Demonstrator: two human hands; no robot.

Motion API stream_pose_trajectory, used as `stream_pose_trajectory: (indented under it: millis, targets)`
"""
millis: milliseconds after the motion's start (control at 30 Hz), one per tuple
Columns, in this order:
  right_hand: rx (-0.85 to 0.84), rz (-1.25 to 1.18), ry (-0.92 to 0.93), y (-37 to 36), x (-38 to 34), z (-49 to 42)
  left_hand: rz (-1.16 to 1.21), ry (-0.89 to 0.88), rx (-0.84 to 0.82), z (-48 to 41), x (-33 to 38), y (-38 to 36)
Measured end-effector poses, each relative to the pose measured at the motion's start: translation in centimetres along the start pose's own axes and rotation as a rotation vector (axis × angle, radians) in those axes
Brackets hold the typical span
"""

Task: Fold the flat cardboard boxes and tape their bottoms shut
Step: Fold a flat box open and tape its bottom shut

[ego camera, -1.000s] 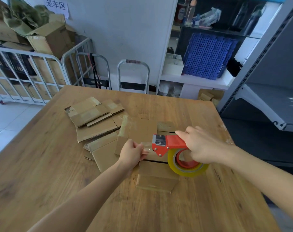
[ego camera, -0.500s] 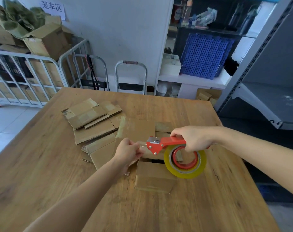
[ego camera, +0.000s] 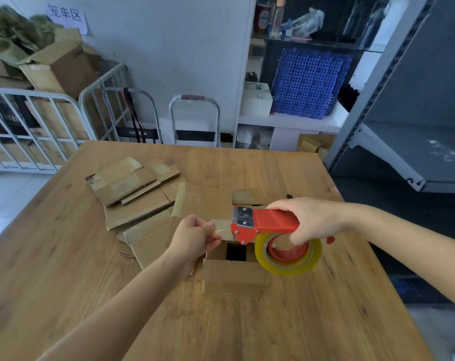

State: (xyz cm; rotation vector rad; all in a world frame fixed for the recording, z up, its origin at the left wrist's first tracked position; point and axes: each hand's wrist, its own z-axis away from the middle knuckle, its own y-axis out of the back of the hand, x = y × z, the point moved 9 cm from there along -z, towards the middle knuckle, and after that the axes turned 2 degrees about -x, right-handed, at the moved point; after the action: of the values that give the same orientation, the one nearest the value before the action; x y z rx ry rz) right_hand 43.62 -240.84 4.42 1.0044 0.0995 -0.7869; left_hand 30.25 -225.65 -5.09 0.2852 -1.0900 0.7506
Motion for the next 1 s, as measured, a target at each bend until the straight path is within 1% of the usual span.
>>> stream_pose_trajectory:
  millis: [267,433,567,667,733,833,900,1000]
  targets:
    - [-0.207,-0.325,0.005,-0.3,1.4,-0.4,0.036,-0.013,0.022,0.0,0.9,-1.1]
    - [-0.244,-0.413,0.007,-1.0,2.1,-0.6,0.007,-0.028,0.025,0.3,1.3,-0.9]
    - [-0.270,-0.524,0.046,-1.6,2.3,-0.3,-0.008,-0.022,0.031,0.4,1.1,-0.7]
    - [-0.211,-0.451,0.067,-1.3,1.5,0.4,-0.036,-0.043,0.029,0.5,1.7,-0.8]
    - [-0.107,-0.318,0.089,-0.5,0.5,1.2,-0.050,-0.079,0.027,0.7,2.3,-0.8]
    - [0.058,-0.158,0.173,0.5,-1.2,2.9,-0.098,-0.128,0.033,1.2,2.9,-0.3]
    - [0.114,-0.075,0.214,0.3,-1.6,3.6,-0.115,-0.134,0.029,1.6,3.0,-0.1]
    - [0.145,0.003,0.251,-0.3,-1.5,3.8,-0.154,-0.124,0.012,1.9,2.7,-0.1]
